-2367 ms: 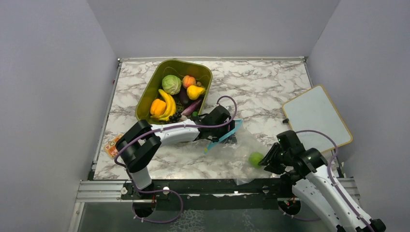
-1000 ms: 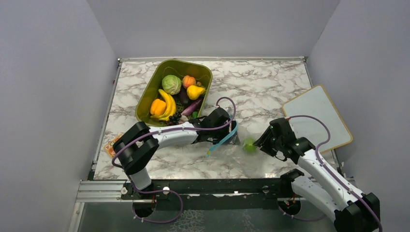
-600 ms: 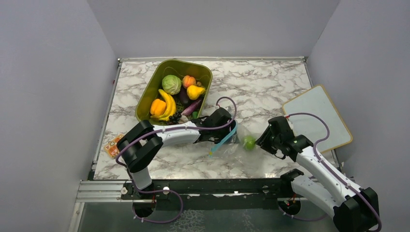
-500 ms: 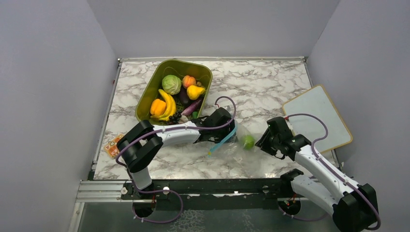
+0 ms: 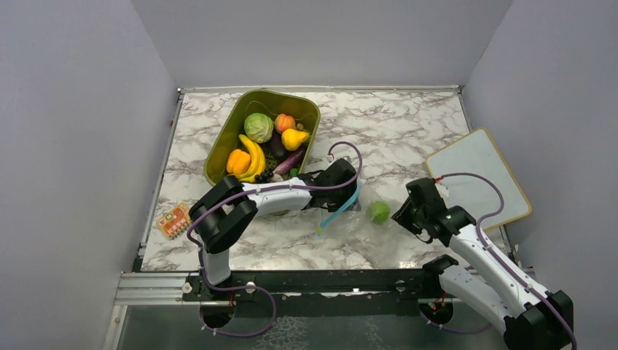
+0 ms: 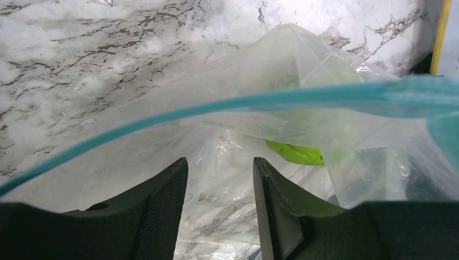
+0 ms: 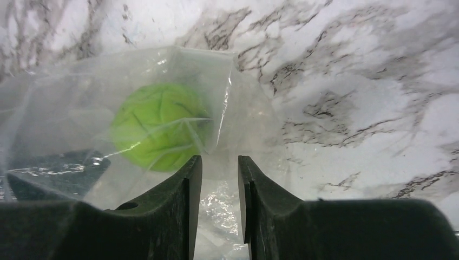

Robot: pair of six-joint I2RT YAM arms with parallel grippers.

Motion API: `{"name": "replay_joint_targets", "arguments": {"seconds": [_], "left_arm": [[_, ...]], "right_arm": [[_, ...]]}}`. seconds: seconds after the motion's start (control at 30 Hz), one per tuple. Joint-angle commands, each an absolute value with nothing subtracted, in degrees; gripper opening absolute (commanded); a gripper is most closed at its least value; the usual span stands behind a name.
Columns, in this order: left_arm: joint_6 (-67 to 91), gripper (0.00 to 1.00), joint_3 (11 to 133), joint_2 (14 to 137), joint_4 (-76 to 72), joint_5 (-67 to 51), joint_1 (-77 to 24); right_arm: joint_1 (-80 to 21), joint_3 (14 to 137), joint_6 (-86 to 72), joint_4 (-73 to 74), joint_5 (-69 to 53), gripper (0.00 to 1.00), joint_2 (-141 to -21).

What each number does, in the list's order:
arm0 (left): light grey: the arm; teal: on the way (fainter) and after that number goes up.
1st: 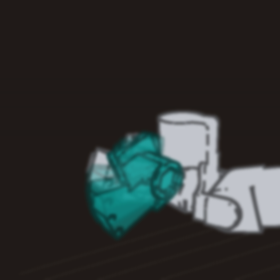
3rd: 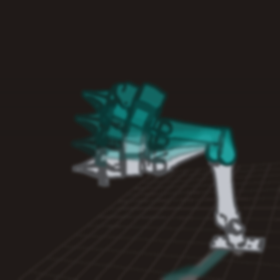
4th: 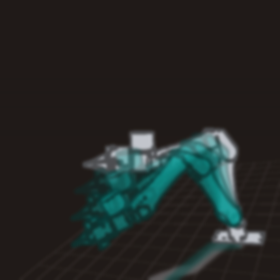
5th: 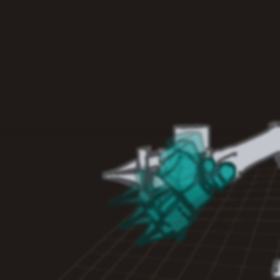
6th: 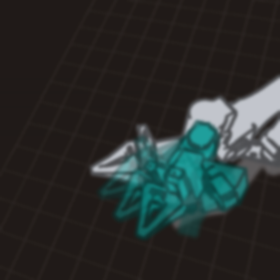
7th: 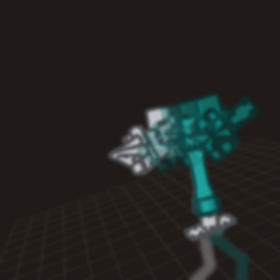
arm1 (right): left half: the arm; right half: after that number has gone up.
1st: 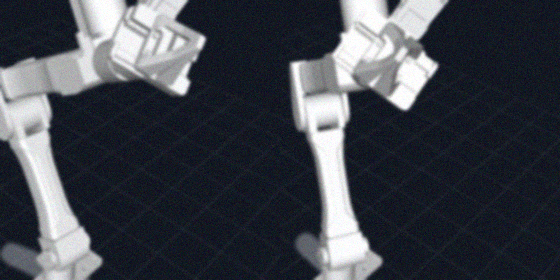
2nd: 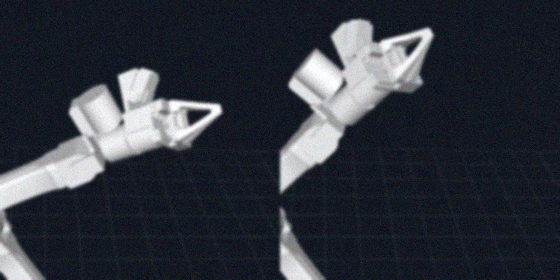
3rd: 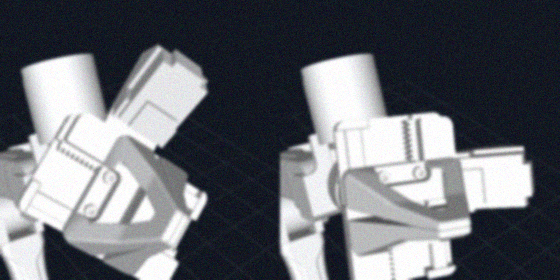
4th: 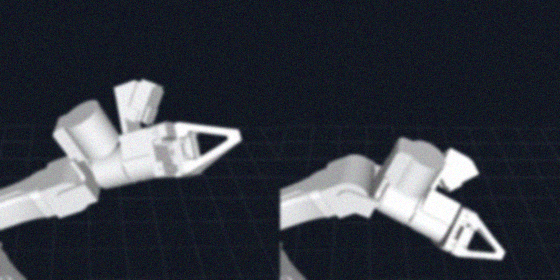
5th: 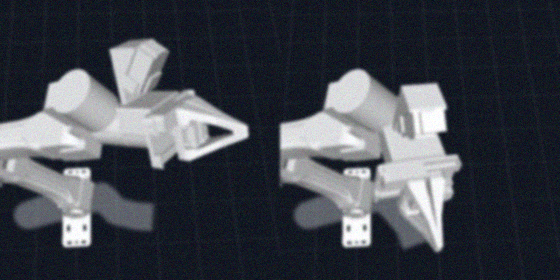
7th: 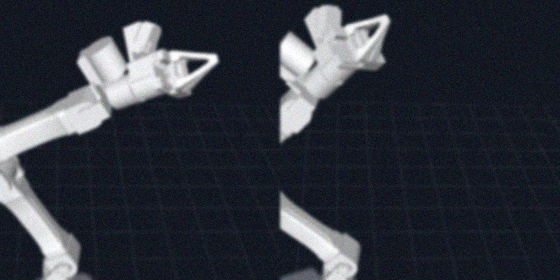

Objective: Open the zip-top bag and remove the fake food

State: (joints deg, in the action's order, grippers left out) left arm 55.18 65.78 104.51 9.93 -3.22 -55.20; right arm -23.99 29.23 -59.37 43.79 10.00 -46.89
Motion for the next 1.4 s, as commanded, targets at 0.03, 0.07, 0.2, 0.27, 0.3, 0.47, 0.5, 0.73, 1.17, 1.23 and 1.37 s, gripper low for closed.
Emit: {"name": "replay_joint_targets", "arguments": {"seconds": [0.03,0.07,0.2,0.27,0.3,0.47,0.5,0.73,1.17,1.23,1.37], "left_arm": [[55.01,0.5,65.99,104.42,8.87,-2.18,-55.31],[55.02,0.5,65.93,104.45,8.81,-2.33,-55.29],[54.76,0.5,66.06,104.68,8.72,-2.59,-55.28],[54.92,0.5,65.66,104.61,8.15,-2.66,-55.29],[55.01,0.51,65.58,104.75,7.62,-3.05,-55.28],[55.25,0.57,65.38,105.13,6.17,-4.35,-55.29],[55.34,0.59,65.13,104.98,6.12,-4.2,-55.28],[55.94,0.7,63.81,103.65,4.9,-2.89,-55.28],[57.85,0.73,62.67,103.17,1.67,-3.61,-55.29],[58.2,0.74,62.3,103.21,1.02,-3.72,-55.3],[58.83,0.75,61.56,103.15,-0.43,-3.93,-55.28]], "right_arm": [[-23.91,33.55,-63.12,45.32,20.88,0.31,-43.49],[-23.91,33.49,-62.78,44.11,21.32,0.31,-43.59],[-23.88,33.02,-61.4,41.9,20.59,0.31,-47.13],[-23.91,30.89,-59.73,38.49,16.73,0.31,-49.98],[-23.91,29.46,-58.63,35.84,14.06,0.31,-51.48],[-23.91,25.42,-57.76,31.27,7.51,0.3,-58.7],[-23.91,25.36,-57.42,31.2,7.43,0.3,-59.09],[-23.91,26.89,-54.49,33.05,7.3,0.3,-56.14],[-23.91,35.54,-53.54,35.48,16.27,0.3,-54.15],[-23.91,35.59,-54.22,34.83,17.89,0.3,-58.13],[-23.76,34.23,-50.82,29.0,12.63,0.3,-65.41]]}}
